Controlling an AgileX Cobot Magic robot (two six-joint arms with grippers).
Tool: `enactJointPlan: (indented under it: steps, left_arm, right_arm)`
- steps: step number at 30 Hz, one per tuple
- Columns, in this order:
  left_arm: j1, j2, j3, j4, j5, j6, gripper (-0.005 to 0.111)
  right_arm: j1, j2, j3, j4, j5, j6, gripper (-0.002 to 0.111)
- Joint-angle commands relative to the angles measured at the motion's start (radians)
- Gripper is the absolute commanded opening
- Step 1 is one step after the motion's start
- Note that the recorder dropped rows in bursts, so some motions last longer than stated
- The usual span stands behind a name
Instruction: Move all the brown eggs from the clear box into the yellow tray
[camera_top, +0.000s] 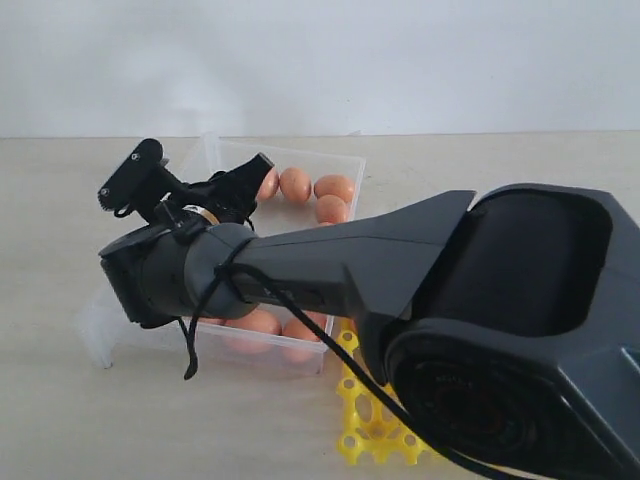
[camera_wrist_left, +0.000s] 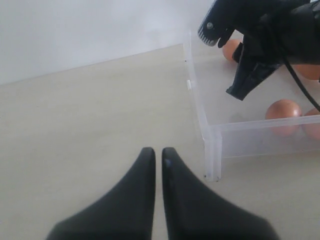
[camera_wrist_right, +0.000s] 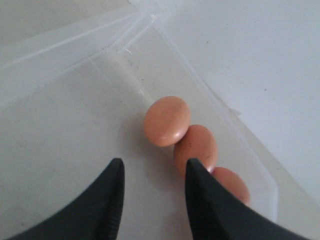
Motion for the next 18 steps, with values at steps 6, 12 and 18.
enactJointPlan:
  steps: [6,12,18]
  left_arm:
    - [0.004,-0.004,0.004,0.0,-0.004,-0.011,0.004]
    - [0.004,-0.004,0.004,0.0,-0.004,-0.011,0.004]
    - [0.004,-0.004,0.004,0.0,-0.004,-0.011,0.004]
  right_arm:
    - [0.057,-0.014,-0.004,0.0,-0.244,-0.085,0.034]
    - [0.075,-0.014,-0.004,0.0,-0.228,-0.085,0.034]
    - [0.04,-0.014,-0.004,0.0,-0.27,-0.085,0.034]
